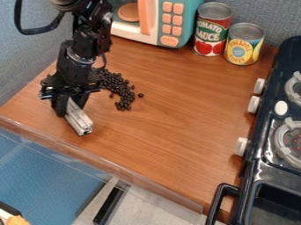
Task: Sweep into pile
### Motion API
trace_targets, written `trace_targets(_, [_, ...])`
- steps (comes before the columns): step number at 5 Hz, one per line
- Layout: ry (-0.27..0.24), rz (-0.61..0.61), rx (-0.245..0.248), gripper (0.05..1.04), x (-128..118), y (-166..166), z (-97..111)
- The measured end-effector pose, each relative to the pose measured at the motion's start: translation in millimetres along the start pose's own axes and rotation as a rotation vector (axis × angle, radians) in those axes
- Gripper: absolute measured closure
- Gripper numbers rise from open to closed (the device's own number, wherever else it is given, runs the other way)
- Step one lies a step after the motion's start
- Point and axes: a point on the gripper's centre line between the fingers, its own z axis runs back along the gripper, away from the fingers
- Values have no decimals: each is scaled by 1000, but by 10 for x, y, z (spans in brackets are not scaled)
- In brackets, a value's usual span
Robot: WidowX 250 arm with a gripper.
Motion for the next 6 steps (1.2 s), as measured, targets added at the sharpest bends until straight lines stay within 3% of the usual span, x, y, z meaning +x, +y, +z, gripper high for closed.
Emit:
trace_targets(3, [31,-14,25,693,99,212,-59])
trace_targets(6, [-81,3,73,693,125,27,-238])
